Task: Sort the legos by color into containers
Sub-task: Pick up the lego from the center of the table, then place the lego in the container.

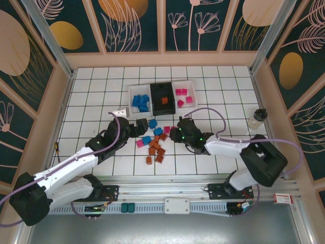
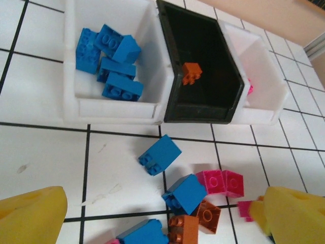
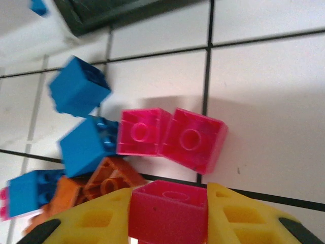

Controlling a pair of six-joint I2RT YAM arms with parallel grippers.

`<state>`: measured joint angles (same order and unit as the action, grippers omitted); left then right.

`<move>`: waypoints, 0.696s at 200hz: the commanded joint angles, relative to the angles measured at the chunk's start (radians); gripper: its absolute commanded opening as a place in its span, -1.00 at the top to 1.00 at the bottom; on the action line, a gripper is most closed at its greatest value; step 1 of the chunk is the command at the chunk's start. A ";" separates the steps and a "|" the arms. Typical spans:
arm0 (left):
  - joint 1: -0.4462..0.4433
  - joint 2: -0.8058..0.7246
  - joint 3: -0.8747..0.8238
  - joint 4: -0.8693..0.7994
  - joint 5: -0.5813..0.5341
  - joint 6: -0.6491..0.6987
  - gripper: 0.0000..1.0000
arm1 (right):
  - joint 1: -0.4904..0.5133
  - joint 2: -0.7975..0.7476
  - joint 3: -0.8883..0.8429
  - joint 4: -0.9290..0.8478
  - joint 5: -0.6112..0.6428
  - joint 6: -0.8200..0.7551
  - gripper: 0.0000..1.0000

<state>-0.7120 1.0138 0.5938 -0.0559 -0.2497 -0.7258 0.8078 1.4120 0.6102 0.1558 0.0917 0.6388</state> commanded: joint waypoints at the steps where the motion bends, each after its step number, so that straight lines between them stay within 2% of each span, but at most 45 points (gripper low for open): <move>1: 0.003 -0.021 -0.035 -0.034 -0.026 -0.021 -0.97 | -0.031 -0.099 0.029 -0.062 -0.022 -0.070 0.46; 24: 0.004 -0.040 -0.072 -0.037 -0.026 -0.038 -0.97 | -0.137 -0.120 0.104 -0.097 -0.030 -0.130 0.47; 44: 0.005 -0.058 -0.093 -0.046 -0.019 -0.051 -0.97 | -0.225 -0.071 0.194 -0.096 -0.035 -0.175 0.47; 92: 0.006 -0.093 -0.112 -0.079 -0.016 -0.067 -0.97 | -0.344 0.195 0.428 -0.100 0.009 -0.231 0.47; 123: 0.005 -0.094 -0.138 -0.082 -0.008 -0.078 -0.97 | -0.375 0.376 0.569 -0.129 0.010 -0.228 0.45; 139: 0.006 -0.082 -0.147 -0.081 0.001 -0.082 -0.97 | -0.385 0.435 0.621 -0.122 -0.011 -0.224 0.35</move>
<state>-0.7120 0.9260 0.4709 -0.1146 -0.2512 -0.7837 0.4320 1.7836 1.1519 0.0597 0.0841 0.4297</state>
